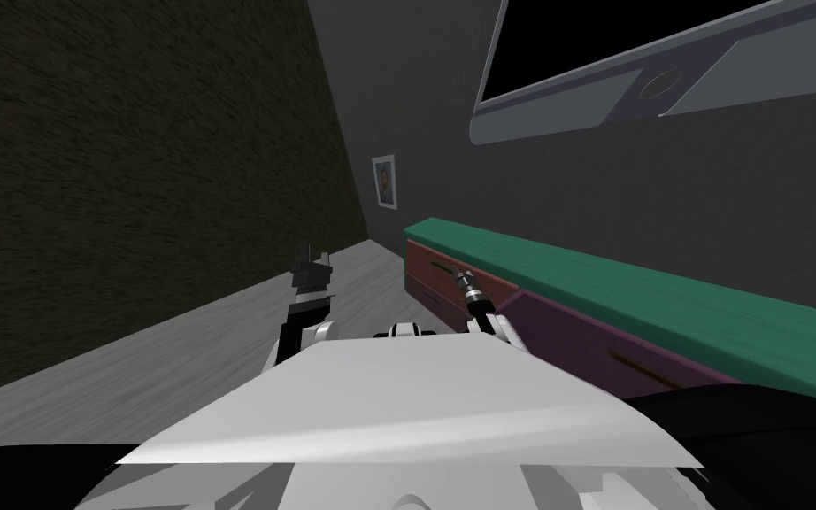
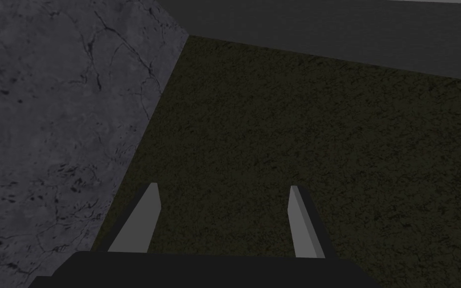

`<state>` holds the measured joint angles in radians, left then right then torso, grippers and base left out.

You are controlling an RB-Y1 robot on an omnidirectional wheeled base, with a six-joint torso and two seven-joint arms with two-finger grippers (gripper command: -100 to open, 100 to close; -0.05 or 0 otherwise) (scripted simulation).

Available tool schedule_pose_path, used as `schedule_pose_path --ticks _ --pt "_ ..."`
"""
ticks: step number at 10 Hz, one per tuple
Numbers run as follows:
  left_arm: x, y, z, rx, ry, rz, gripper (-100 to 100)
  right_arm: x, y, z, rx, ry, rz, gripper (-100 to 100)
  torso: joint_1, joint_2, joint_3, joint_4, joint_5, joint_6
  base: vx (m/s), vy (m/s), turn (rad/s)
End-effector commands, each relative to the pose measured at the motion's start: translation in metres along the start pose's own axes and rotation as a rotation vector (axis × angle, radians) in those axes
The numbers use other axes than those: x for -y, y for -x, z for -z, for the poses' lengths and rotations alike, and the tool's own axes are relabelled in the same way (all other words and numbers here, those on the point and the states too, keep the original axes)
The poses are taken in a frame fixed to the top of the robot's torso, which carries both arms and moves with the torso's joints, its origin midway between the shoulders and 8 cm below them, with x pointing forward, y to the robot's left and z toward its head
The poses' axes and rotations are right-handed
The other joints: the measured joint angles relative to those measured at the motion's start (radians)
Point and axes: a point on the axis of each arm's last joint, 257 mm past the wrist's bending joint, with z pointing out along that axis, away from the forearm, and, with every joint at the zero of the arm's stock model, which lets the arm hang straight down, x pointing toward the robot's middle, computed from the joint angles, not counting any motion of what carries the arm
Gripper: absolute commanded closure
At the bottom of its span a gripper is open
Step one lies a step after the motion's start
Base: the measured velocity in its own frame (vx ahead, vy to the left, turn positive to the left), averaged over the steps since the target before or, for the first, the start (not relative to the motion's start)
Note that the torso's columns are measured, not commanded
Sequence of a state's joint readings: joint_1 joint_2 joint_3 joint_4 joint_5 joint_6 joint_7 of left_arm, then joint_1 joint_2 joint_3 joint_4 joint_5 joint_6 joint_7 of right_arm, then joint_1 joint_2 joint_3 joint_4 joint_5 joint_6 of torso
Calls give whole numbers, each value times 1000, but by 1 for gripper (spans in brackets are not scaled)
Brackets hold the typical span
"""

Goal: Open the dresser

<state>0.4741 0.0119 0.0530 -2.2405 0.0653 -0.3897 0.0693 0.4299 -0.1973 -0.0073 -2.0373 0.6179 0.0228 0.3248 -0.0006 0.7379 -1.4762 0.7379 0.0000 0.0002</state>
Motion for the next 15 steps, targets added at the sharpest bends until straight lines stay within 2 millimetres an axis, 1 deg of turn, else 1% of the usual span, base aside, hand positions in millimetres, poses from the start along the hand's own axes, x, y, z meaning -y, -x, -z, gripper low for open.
schedule_pose_path --ticks 1,3,4,5,6,7,8,10,11,13,14,15 --pt "0 0 0 0 0 0 0 15 -11 -2 -28 -43 106 -100 -1 0 0 0 0 0 40 73 13" --pt "0 0 0 0 0 0 0 43 -27 -3 -80 -116 251 -100 1 1 1 0 0 0 51 111 30" --pt "0 0 0 0 0 0 0 44 -27 -3 -80 -119 276 -100 2 -1 0 0 1 0 69 89 13" --pt "0 0 0 0 0 0 0 60 -34 -2 -107 -156 351 -100 0 -1 -1 0 0 0 71 85 28" --pt "0 0 0 0 0 0 0 60 -34 -2 -106 -156 363 -100 0 -1 0 0 0 0 42 73 13" --pt "0 0 0 0 0 0 0 76 -40 -2 -134 -193 443 -100 -1 1 1 0 0 0 42 90 23" --pt "0 0 0 0 0 0 0 76 -40 -2 -134 -193 450 -100 1 1 1 0 0 0 36 72 11" --pt "0 0 0 0 0 0 0 106 -51 1 -190 -261 604 -100 1 0 0 0 0 0 53 95 34" --pt "0 0 0 0 0 0 0 107 -50 2 -189 -266 624 -100 3 -1 -1 0 0 0 61 89 7" --pt "0 0 0 0 0 0 0 137 -57 6 -245 -327 779 -100 1 0 0 0 0 0 67 116 33" --pt "0 0 0 0 0 0 0 139 -56 7 -245 -335 796 -100 2 0 0 0 0 0 45 90 8" --pt "0 0 0 0 0 0 0 154 -57 10 -273 -368 873 -100 -1 1 1 0 0 0 35 82 20"
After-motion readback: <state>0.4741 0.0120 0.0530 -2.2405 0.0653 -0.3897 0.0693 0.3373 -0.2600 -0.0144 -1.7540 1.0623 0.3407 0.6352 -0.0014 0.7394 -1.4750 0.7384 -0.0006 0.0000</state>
